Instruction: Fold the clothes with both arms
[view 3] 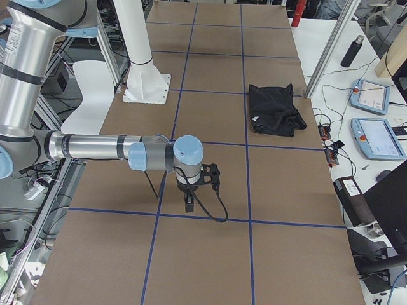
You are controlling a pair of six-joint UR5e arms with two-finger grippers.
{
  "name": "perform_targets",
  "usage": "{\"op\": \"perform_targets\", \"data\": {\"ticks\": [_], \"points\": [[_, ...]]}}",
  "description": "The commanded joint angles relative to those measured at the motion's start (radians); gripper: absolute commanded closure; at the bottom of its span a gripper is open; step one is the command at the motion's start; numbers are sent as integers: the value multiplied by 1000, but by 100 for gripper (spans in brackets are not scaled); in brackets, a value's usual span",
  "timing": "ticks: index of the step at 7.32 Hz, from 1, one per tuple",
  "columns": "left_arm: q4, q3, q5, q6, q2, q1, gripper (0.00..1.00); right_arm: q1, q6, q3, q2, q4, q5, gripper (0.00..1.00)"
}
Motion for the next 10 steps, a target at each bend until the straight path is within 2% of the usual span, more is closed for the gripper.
{"op": "perform_targets", "data": {"ticks": [1,10], "points": [[-3,-7,1,5,-5,2,0,1,0,1,0,0,13,0],[-7,-16,-1,5,-8,2,0,1,0,9,-1,0,28,0]]}}
